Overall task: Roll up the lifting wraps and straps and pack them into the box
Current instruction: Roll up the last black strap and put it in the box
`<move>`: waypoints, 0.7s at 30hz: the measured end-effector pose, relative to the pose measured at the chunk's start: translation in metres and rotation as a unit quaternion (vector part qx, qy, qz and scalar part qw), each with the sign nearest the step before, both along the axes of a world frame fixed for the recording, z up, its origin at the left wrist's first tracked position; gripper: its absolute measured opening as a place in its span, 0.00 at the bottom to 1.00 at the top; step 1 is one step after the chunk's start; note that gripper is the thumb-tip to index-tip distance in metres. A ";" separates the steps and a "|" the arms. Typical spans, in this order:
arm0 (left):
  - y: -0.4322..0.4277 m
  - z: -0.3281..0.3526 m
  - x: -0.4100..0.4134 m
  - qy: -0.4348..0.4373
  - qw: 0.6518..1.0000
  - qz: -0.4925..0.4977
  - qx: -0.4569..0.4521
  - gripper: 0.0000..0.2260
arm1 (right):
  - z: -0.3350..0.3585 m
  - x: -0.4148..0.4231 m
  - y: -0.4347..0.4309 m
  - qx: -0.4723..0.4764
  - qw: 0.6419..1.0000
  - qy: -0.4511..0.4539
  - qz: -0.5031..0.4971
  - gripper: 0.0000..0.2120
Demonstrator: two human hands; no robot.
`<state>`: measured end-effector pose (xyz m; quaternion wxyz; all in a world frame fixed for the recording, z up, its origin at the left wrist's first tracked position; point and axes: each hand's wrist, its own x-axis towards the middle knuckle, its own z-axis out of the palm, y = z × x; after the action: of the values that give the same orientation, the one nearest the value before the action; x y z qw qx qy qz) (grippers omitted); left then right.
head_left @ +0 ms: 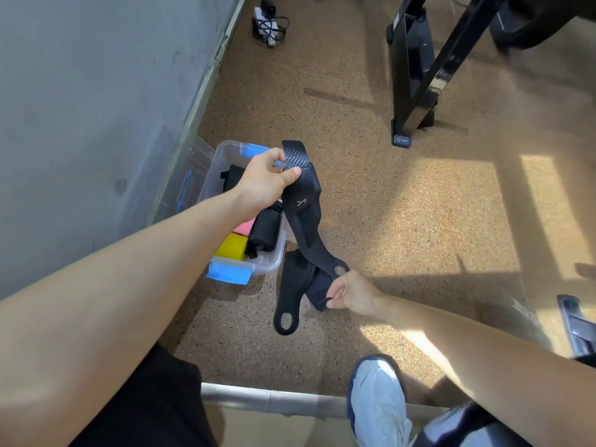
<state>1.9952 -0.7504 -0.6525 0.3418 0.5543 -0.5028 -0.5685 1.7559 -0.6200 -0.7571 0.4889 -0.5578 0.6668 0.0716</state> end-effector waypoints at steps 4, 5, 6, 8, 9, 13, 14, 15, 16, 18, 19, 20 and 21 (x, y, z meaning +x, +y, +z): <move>0.004 0.003 -0.001 0.015 1.000 -0.018 -0.008 0.05 | 0.021 0.008 -0.014 -0.014 0.999 -0.047 -0.013 0.04; 0.006 0.004 -0.001 0.024 0.999 -0.023 -0.006 0.06 | 0.031 0.011 -0.020 -0.004 0.997 -0.067 -0.027 0.04; 0.008 0.005 -0.001 0.034 0.999 -0.024 -0.002 0.06 | 0.041 0.013 -0.026 0.007 0.996 -0.086 -0.038 0.05; 0.013 0.010 -0.002 0.042 0.999 -0.030 0.006 0.06 | 0.064 0.017 -0.037 0.012 0.992 -0.116 -0.037 0.04; 0.016 0.010 -0.002 0.046 0.998 -0.031 0.008 0.11 | 0.078 0.017 -0.042 0.006 0.992 -0.127 -0.025 0.03; 0.027 0.019 0.000 0.052 0.998 -0.022 0.010 0.13 | 0.143 0.010 -0.059 -0.016 0.988 -0.146 0.036 0.03; 0.029 0.022 0.001 0.057 0.998 -0.023 0.002 0.10 | 0.161 0.007 -0.062 -0.025 0.987 -0.155 0.042 0.04; 0.031 0.028 0.002 0.060 0.998 -0.027 -0.010 0.08 | 0.177 0.004 -0.065 -0.041 0.984 -0.170 0.038 0.04; 0.034 0.035 0.004 0.061 0.997 -0.035 -0.023 0.07 | 0.192 0.001 -0.068 -0.067 0.980 -0.186 0.023 0.04; 0.042 0.051 0.007 0.062 0.995 -0.059 -0.044 0.06 | 0.218 -0.002 -0.071 -0.136 0.968 -0.209 -0.022 0.04; 0.046 0.059 0.008 0.063 0.994 -0.073 -0.050 0.06 | 0.227 -0.001 -0.070 -0.162 0.961 -0.222 -0.042 0.04; 0.051 0.067 0.008 0.064 0.992 -0.087 -0.057 0.06 | 0.234 0.000 -0.068 -0.172 0.955 -0.237 -0.056 0.03; 0.056 0.074 0.010 0.062 0.991 -0.101 -0.059 0.07 | 0.236 0.003 -0.066 -0.167 0.952 -0.250 -0.062 0.03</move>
<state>2.0048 -0.6940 -0.5788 0.3451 0.4429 -0.5672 -0.6025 1.7585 -0.6862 -0.5209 0.5438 -0.5887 0.5590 -0.2130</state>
